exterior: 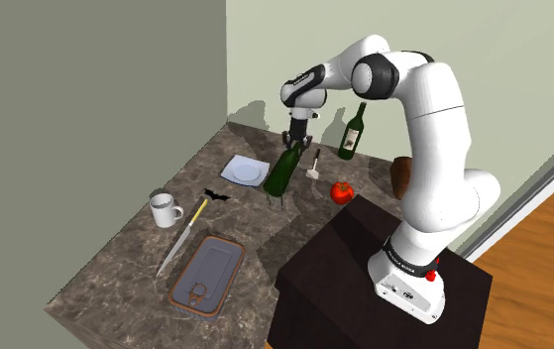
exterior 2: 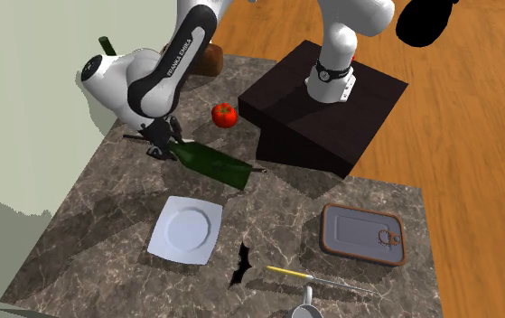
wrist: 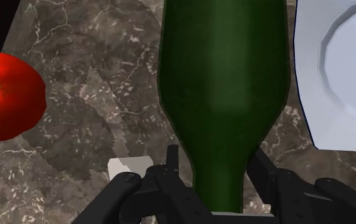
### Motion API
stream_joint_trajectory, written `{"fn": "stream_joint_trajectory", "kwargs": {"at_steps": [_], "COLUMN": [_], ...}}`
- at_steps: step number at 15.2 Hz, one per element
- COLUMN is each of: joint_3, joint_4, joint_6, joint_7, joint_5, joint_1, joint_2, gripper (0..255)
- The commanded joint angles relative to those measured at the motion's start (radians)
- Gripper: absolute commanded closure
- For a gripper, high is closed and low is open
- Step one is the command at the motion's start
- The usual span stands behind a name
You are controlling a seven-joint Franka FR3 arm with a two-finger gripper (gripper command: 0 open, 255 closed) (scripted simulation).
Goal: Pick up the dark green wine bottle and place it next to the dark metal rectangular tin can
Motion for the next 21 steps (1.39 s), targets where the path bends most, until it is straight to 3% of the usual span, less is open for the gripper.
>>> {"fn": "stream_joint_trajectory", "kwargs": {"at_steps": [1, 10, 21], "joint_3": [-0.001, -0.006, 0.059], "joint_4": [0.000, 0.005, -0.308], "joint_6": [-0.018, -0.090, 0.065], "joint_7": [0.002, 0.013, 0.182], "joint_5": [-0.002, -0.010, 0.020], "joint_1": [0.000, 0.002, 0.154], "joint_2": [-0.018, -0.086, -0.271], "gripper": [255, 255, 255]}}
